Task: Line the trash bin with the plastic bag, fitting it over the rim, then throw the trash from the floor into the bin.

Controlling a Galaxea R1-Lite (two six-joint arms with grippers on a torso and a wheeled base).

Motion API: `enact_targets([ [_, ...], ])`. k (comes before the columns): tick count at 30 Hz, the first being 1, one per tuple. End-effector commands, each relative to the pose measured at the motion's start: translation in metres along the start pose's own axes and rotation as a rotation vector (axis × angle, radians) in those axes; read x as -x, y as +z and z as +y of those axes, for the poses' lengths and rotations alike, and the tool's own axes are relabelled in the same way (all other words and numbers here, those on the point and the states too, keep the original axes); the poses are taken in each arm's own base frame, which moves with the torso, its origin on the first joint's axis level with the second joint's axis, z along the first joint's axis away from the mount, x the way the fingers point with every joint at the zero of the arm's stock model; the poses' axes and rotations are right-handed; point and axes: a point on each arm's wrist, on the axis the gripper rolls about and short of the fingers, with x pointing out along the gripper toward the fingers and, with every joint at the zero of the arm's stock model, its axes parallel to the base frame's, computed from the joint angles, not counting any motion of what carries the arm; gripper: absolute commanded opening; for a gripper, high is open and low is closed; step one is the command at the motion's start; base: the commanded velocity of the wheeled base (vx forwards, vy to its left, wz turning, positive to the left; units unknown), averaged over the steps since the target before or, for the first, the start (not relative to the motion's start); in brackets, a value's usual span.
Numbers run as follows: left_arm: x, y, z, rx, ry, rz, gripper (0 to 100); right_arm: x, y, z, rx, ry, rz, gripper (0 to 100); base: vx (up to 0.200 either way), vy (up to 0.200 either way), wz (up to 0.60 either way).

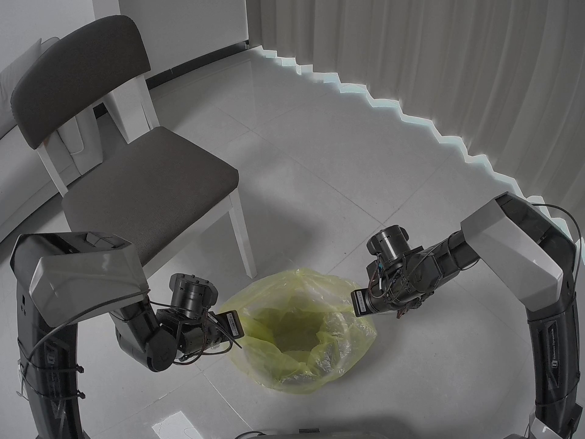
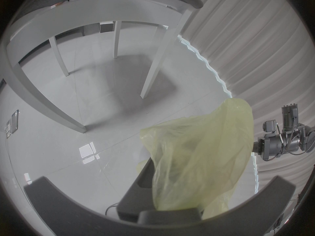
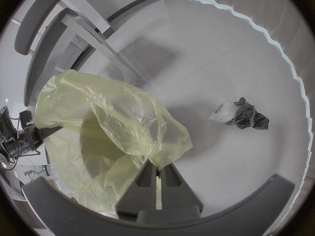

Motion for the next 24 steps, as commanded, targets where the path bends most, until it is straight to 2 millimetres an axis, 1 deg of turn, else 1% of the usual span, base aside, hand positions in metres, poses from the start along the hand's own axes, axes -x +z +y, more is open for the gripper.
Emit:
enact_targets([
  [1,-0.005,-0.004,0.004,0.004,0.011,0.017,0,-0.009,-0.004,-0.002,0.005,-0.005,0.024,100,0.0,0.0,0.0],
  [5,0.0,-0.008,-0.001,-0.004,0.002,0.026,0,-0.005,-0.006,-0.004,0.0,-0.014,0.054,100,0.0,0.0,0.0],
  [7,0.001,-0.009,-0.001,-0.003,0.001,0.028,0,-0.001,-0.005,-0.004,-0.004,-0.015,0.054,100,0.0,0.0,0.0],
  [8,0.001,-0.01,-0.001,0.002,0.003,0.032,0,0.008,-0.003,-0.004,-0.007,-0.015,0.044,100,0.0,0.0,0.0],
  [9,0.001,-0.01,0.0,0.01,0.007,0.033,0,0.011,-0.001,-0.006,-0.012,-0.016,0.038,100,0.0,0.0,0.0],
  [11,0.001,-0.01,0.001,0.016,0.007,0.031,0,0.012,-0.001,-0.007,-0.016,-0.018,0.036,100,0.0,0.0,0.0],
  [12,0.002,-0.009,0.002,0.027,0.01,0.029,0,0.014,0.002,-0.011,-0.024,-0.021,0.026,100,0.0,0.0,0.0],
  [15,0.007,-0.009,0.002,0.032,0.009,0.028,0,0.013,0.005,-0.018,-0.038,-0.026,0.014,100,0.0,0.0,0.0],
  [18,0.008,-0.009,0.001,0.03,0.007,0.029,0,0.012,0.008,-0.019,-0.038,-0.023,0.005,100,0.0,0.0,0.0],
  [19,0.008,-0.009,0.0,0.029,0.005,0.027,0,0.008,0.009,-0.02,-0.039,-0.024,0.006,100,0.0,0.0,0.0],
  [21,0.008,-0.008,0.0,0.028,-0.002,0.019,0,0.002,0.007,-0.02,-0.038,-0.024,0.016,100,0.0,0.0,0.0],
  [24,0.008,-0.009,0.0,0.025,-0.009,0.007,0,-0.002,0.003,-0.017,-0.03,-0.018,0.031,100,0.0,0.0,0.0],
])
